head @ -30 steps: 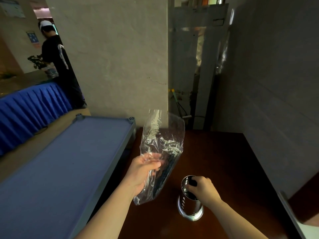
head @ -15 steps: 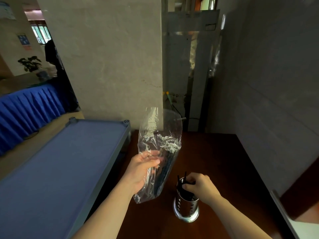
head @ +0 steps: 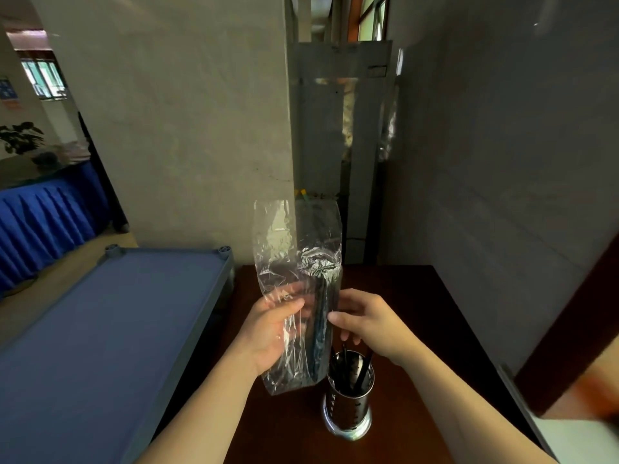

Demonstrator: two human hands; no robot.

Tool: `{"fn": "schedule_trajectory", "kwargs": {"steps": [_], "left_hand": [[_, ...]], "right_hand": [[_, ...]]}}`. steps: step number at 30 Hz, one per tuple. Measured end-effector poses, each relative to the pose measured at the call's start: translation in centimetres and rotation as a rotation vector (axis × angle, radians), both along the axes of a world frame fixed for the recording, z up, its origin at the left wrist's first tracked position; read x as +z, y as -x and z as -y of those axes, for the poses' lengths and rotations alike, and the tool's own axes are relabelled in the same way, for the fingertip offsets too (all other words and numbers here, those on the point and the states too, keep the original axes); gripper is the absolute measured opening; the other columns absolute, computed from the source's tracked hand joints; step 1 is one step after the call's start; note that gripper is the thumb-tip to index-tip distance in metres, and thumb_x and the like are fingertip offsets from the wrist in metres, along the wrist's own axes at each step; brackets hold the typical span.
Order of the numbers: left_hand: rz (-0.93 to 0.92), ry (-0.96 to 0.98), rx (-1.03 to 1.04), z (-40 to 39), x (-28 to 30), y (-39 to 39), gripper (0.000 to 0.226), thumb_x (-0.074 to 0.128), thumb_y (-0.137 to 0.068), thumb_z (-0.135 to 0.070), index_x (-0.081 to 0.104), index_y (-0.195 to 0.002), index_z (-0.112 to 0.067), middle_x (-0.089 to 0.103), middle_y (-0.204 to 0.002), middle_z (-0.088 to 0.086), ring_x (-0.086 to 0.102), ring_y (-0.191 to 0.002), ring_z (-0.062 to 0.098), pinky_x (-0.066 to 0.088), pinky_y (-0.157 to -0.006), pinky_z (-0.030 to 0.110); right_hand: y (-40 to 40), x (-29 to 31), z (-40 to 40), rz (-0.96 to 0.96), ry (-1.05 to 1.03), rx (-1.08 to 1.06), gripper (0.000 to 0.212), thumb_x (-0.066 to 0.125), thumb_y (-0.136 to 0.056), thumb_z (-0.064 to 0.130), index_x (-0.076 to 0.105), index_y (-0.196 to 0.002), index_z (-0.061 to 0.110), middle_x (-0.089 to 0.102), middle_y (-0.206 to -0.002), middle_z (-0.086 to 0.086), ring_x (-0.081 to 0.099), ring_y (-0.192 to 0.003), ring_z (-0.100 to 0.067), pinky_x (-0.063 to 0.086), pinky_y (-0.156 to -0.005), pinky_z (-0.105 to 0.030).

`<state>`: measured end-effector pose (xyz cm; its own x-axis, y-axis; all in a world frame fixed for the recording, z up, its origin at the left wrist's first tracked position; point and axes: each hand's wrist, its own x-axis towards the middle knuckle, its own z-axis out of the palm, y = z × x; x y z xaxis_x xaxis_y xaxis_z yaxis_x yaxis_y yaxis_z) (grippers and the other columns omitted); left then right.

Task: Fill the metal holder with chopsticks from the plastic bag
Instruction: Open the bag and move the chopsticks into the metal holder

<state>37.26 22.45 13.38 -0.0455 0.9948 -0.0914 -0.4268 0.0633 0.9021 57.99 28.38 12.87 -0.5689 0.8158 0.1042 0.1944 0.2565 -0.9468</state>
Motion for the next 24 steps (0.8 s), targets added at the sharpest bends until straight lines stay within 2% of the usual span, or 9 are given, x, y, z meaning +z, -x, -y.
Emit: {"fn": "schedule_trajectory", "kwargs": {"steps": [3, 6, 10, 13, 17, 21, 24], "left_hand": [[0.010, -0.017, -0.021, 0.0, 0.5, -0.2, 0.028, 0.057, -0.095, -0.001, 0.073, -0.112, -0.017, 0.078, -0.105, 0.008, 0.074, -0.092, 0.019, 0.058, -0.074, 0.035], [-0.001, -0.031, -0.024, 0.1, 0.5, -0.5, 0.027, 0.065, -0.088, -0.004, 0.077, -0.105, -0.022, 0.078, -0.105, 0.007, 0.075, -0.093, 0.018, 0.059, -0.073, 0.033], [0.004, -0.057, -0.069, 0.1, 0.2, -0.8, 0.033, 0.072, -0.083, -0.005, 0.073, -0.114, -0.014, 0.076, -0.113, 0.014, 0.075, -0.100, 0.024, 0.060, -0.074, 0.031], [-0.014, -0.057, -0.078, 0.2, 0.1, -1.0, 0.027, 0.073, -0.083, -0.007, 0.075, -0.108, -0.015, 0.077, -0.112, 0.013, 0.075, -0.100, 0.020, 0.060, -0.072, 0.027], [-0.028, -0.055, -0.116, 0.3, 0.1, -1.1, 0.024, 0.074, -0.082, -0.007, 0.078, -0.103, -0.019, 0.078, -0.111, 0.010, 0.075, -0.100, 0.016, 0.059, -0.072, 0.023], [-0.075, -0.062, -0.153, 0.3, 0.2, -1.4, 0.028, 0.076, -0.081, -0.006, 0.081, -0.097, -0.028, 0.079, -0.110, 0.006, 0.075, -0.101, 0.013, 0.059, -0.070, 0.021], [-0.130, -0.088, -0.110, 0.0, 0.0, -1.4, 0.028, 0.080, -0.077, -0.010, 0.080, -0.098, -0.028, 0.079, -0.109, 0.007, 0.075, -0.103, 0.016, 0.059, -0.073, 0.022]], "right_hand": [[0.3, 0.2, 0.0, -0.075, 0.008, -0.044, 0.014, 0.072, -0.093, 0.018, 0.072, -0.107, 0.015, 0.076, -0.085, -0.001, 0.065, -0.065, -0.013, 0.050, -0.054, -0.025], [0.6, 0.3, 0.1, -0.134, 0.023, -0.099, 0.005, 0.075, -0.090, 0.014, 0.074, -0.095, 0.014, 0.073, -0.077, -0.001, 0.066, -0.063, -0.015, 0.055, -0.057, -0.028], [0.9, 0.2, 0.3, -0.187, 0.035, -0.155, 0.008, 0.078, -0.087, 0.012, 0.073, -0.090, 0.007, 0.073, -0.072, -0.004, 0.068, -0.060, -0.017, 0.058, -0.058, -0.027], [1.1, 0.1, 0.6, -0.208, 0.040, -0.216, 0.018, 0.081, -0.084, 0.013, 0.069, -0.085, 0.000, 0.070, -0.064, -0.005, 0.067, -0.056, -0.019, 0.058, -0.056, -0.029], [1.5, 0.2, 1.2, -0.166, -0.039, -0.314, 0.025, 0.082, -0.083, 0.023, 0.068, -0.076, 0.002, 0.069, -0.059, -0.011, 0.066, -0.051, -0.022, 0.060, -0.055, -0.036], [1.9, 0.0, 1.8, -0.112, -0.102, -0.416, 0.025, 0.083, -0.083, 0.024, 0.068, -0.073, 0.006, 0.065, -0.057, -0.003, 0.060, -0.046, -0.014, 0.053, -0.048, -0.029], [2.0, 0.2, 2.1, -0.097, -0.085, -0.418, 0.019, 0.080, -0.086, 0.022, 0.069, -0.075, 0.010, 0.066, -0.056, -0.010, 0.059, -0.045, -0.016, 0.052, -0.047, -0.030]]}}
